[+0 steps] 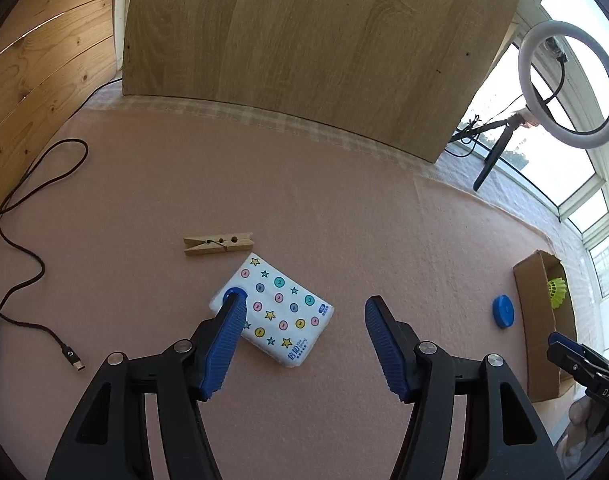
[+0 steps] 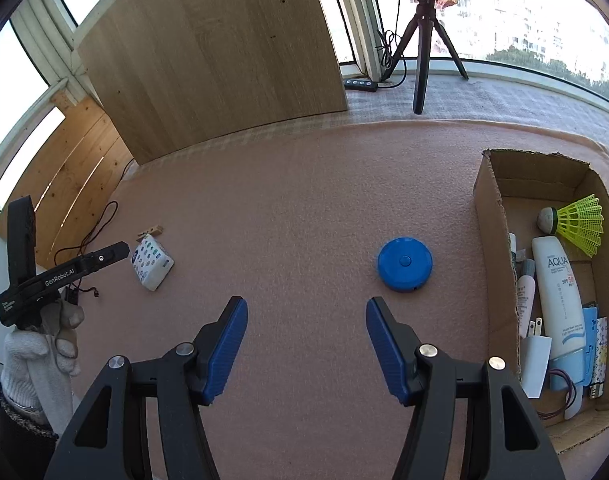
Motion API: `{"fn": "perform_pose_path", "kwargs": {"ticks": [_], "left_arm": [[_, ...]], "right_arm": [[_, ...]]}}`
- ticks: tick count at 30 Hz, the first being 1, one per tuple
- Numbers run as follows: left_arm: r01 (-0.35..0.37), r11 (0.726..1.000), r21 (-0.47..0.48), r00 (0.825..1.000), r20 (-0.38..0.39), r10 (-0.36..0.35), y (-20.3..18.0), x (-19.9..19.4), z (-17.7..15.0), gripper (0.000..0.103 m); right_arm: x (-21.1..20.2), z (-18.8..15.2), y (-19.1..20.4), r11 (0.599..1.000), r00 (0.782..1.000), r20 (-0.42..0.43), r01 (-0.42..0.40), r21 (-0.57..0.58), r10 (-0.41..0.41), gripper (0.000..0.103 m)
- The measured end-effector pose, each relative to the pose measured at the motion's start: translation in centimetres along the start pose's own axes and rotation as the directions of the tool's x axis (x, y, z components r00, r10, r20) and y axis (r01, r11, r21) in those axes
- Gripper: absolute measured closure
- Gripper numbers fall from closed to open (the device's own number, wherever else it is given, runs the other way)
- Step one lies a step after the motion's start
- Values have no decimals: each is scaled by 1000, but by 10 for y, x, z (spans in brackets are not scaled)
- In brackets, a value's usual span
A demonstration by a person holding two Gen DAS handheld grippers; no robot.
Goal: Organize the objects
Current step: 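Move the left tool to the white tissue pack and close on it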
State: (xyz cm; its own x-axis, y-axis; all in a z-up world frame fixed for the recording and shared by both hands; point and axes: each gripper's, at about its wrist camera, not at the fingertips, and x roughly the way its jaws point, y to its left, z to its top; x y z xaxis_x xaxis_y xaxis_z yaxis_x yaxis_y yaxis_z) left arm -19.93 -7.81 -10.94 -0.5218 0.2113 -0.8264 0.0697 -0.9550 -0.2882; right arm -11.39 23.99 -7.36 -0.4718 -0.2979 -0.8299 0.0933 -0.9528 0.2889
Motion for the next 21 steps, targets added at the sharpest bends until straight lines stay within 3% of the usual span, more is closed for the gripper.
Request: {"fn": "perform_pose_path", "kwargs": {"ticks": [5,10,21], "left_arm": [[28,996,-84,999,-19,-29,36,15,17,38],[37,994,-106,998,-47,-42,48,34,25,38],[43,997,-65,994,-93,-49,31,62,14,39]], "right_arm": [[5,-1,4,1000,1000,-14,0,0,0,45],[7,-1,3,1000,1000,-21,7,7,-6,45],[5,-3,-3,1000,1000,-23,19,21,-19,45]]}}
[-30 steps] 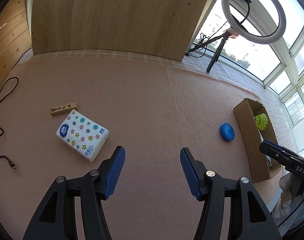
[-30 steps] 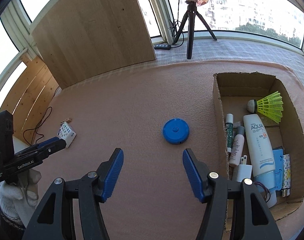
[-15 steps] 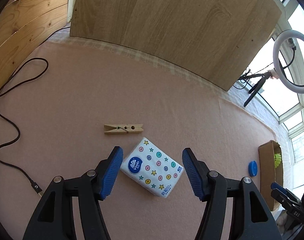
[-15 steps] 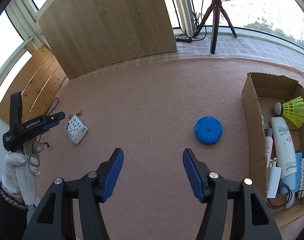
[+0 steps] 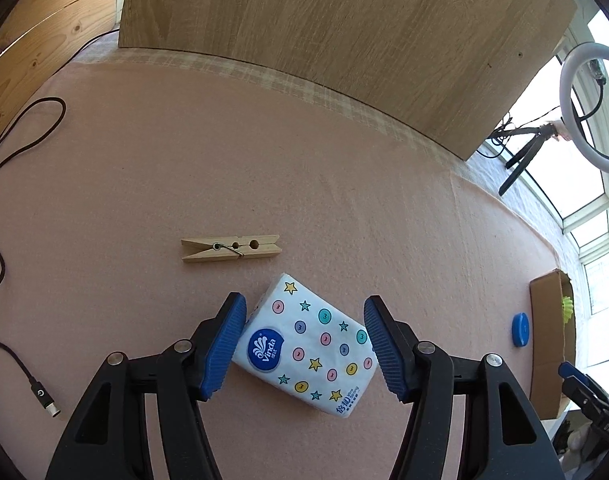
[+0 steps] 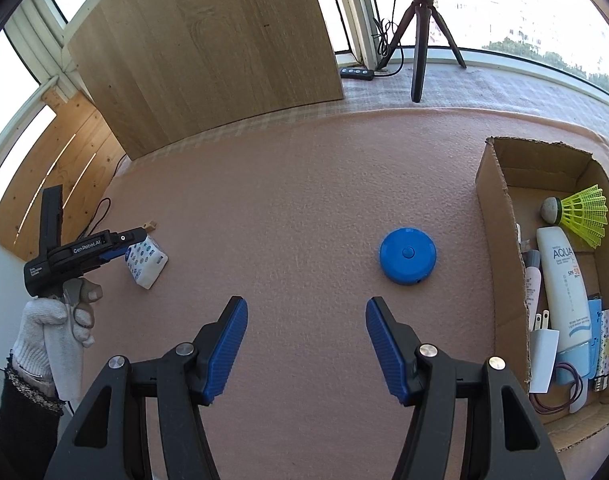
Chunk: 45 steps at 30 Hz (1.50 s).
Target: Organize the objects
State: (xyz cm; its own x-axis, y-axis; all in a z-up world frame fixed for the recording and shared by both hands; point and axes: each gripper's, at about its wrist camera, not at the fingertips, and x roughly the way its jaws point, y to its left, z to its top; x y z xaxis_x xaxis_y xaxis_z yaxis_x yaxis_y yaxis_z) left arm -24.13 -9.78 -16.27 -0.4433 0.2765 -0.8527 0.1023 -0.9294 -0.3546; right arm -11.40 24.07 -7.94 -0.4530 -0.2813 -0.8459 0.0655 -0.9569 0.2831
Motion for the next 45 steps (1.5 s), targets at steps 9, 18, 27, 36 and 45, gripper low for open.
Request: {"fn": "perform_pose_path", "kwargs": {"ticks": [9,18,27,36,45], "left_arm": [[65,994,88,997,-40,-61,-40,14,-25,47],[146,962,229,987,-101,-126,-99,16,-69,47],[192,913,360,977,-159,-143,-155,16,-112,47],[132,886,445,988,-135,-80,-181,0,-130,45],[128,917,377,987,-140,-80,-168,-27,-150,39]], "right_arm": [[-1,-4,-6,1000,1000,-8,-7,15,7,45],[2,-10,-8,999,999,-23,-27,18,27,45],[10,-13,-8,1000,998,-49,-25,2,25,45],[24,-13,-3,998,997,-73,18,-67,-23,45],[40,-11,16,984,993,-112,6,-177,-26,45]]}}
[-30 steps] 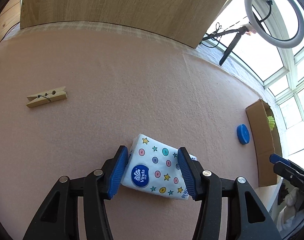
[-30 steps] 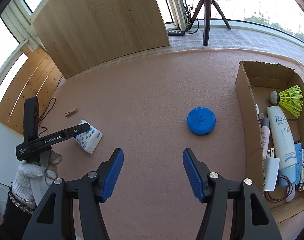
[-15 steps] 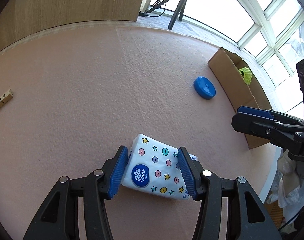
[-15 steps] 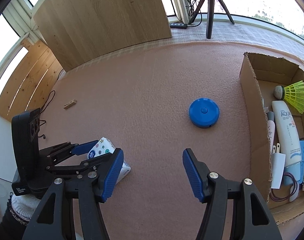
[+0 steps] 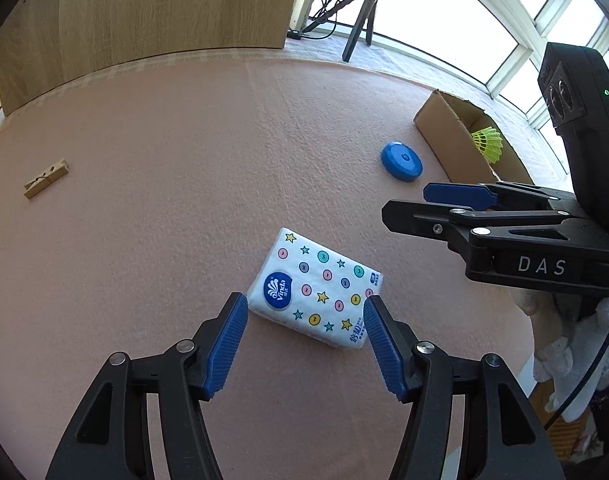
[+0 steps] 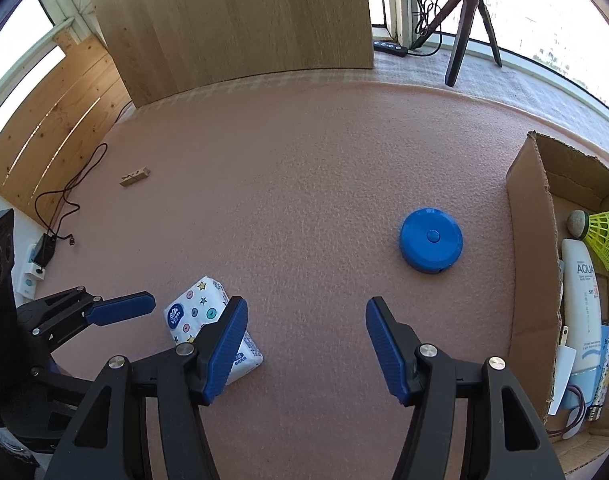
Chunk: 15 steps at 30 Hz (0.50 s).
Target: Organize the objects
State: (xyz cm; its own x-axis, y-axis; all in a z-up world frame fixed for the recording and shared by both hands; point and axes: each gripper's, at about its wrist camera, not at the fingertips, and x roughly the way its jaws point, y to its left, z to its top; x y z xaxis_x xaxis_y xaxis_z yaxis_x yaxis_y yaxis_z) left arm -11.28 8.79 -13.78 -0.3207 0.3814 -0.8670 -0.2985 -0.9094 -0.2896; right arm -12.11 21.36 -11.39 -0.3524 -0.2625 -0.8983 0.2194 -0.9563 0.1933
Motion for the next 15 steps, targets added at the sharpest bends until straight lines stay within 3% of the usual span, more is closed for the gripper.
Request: {"fn": "perform_pose_path", "kwargs": {"ticks": [4,11,15], "left_arm": [[76,996,-54,996,-31,-78,0,6,-14,39],[88,995,-56,996,-26,-89,2,13,-19,39],[81,995,-52,996,-22,-83,7,12,-18,39]], "right_arm": [[12,0,13,998,999,-43,-27,-58,24,45],[32,-2,22,993,989,-120,-96,-75,87,47],[36,-3,23,987,979,-144,-150,-54,141,59]]}}
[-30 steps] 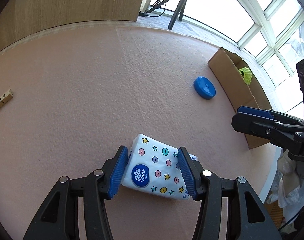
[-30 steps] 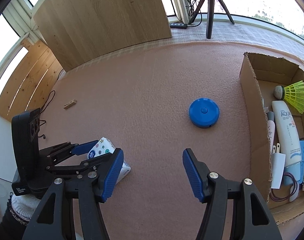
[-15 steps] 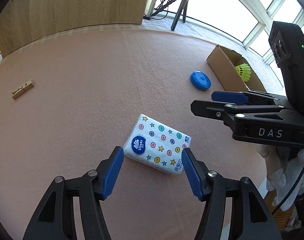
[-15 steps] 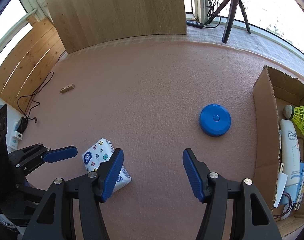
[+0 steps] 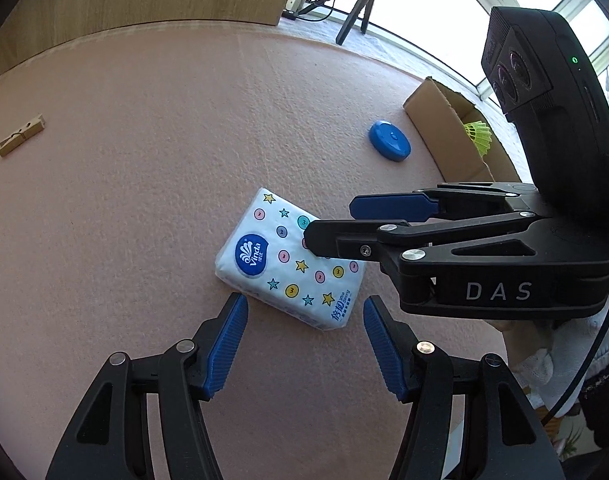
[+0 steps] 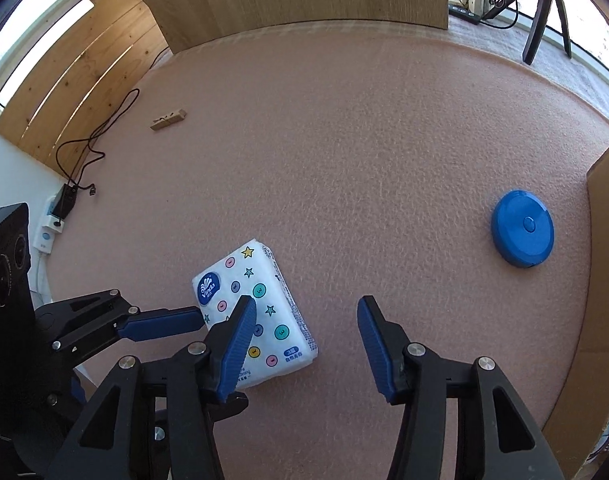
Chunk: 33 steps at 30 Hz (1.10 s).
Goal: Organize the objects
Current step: 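Close the right tool on the white tissue pack, then lift the tissue pack with the right tool toward the box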
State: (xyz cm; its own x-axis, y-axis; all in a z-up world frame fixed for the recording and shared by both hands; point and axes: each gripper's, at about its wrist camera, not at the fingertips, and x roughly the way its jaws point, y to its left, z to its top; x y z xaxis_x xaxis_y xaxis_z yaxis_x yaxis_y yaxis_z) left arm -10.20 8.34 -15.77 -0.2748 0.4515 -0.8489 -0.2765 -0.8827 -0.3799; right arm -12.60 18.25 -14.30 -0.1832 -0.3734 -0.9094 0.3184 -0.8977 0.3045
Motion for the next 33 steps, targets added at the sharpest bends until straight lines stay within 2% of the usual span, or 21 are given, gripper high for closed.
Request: {"fn": "perform_pose_path", "kwargs": {"ticks": [7,12,16,24,33], "left_arm": [[-12,1000,26,1000,12,11,0,1,5,39],[-23,998,60,999,27,21,-1,-1,10,39],[-33,995,97,999,20,31,-5,1,10,38],[-37,996,86,999,22,35,-6,6,12,38],[-33,991,130,998,50,27,-29,0,21,38]], "right_arm": [[4,1,2,996,996,-28,-85,38,86,71],[8,-2,3,989,990,-56,-129,74,133,72],[7,-4,4,989,989,-59,-130,75,135,72],[6,-6,4,991,991,-53,-116,64,119,72],[-14,-8,-8,987,993,-2,-117,109,118,73]]}}
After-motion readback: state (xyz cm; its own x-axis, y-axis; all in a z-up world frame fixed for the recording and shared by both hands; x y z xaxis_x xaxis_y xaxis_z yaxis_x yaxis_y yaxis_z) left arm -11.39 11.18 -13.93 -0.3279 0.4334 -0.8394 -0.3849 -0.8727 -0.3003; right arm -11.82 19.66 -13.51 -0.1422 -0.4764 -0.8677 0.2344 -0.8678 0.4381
